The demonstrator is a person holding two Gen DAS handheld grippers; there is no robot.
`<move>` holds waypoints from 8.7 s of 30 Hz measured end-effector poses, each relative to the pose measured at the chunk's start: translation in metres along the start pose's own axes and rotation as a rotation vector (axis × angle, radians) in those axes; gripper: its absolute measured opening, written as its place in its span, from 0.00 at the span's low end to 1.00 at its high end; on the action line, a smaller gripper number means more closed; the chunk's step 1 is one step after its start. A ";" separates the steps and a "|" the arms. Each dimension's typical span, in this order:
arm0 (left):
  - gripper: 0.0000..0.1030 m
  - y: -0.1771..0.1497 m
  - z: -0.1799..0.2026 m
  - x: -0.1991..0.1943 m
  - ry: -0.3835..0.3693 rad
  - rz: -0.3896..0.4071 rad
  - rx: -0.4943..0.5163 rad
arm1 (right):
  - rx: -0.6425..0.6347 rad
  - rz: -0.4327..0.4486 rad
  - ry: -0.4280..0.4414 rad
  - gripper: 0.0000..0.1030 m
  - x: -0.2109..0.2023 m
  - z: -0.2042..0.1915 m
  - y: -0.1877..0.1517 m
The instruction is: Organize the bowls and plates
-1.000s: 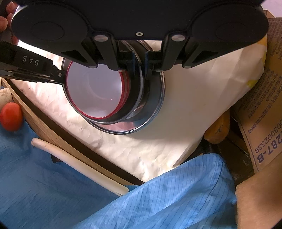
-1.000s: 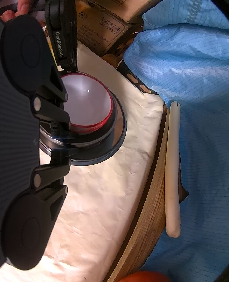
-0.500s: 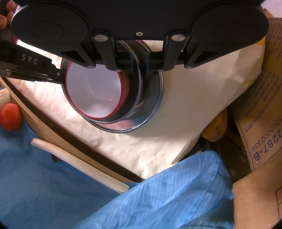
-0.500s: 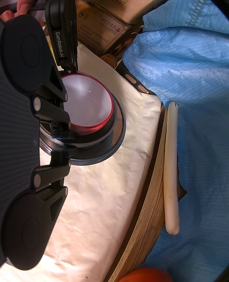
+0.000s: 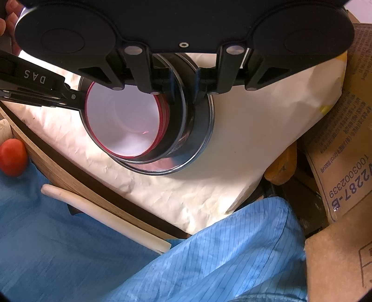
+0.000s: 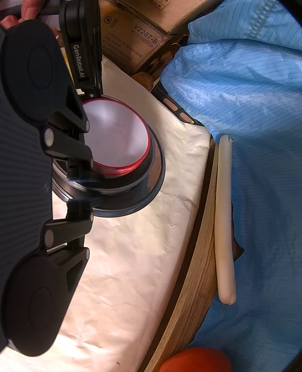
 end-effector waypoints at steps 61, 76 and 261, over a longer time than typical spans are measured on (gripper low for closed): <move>0.85 -0.034 -0.007 -0.054 0.157 0.215 0.006 | -0.041 0.211 -0.007 0.95 -0.062 0.015 -0.026; 0.98 -0.064 0.008 -0.099 0.148 0.415 0.006 | -0.073 0.339 -0.005 1.00 -0.107 0.024 -0.039; 0.99 -0.145 0.027 -0.168 -0.083 0.576 0.302 | 0.052 0.551 -0.390 1.00 -0.221 0.024 -0.181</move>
Point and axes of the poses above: each gripper's, at about its wrist camera, not at the fingertips, and x roughly the way its jaws point, z to its right, y to its top, the point moved 7 cm from there along x, roughly the way its jaws point, and after that the axes turned 10 degrees about z, right-handed, at the moved point
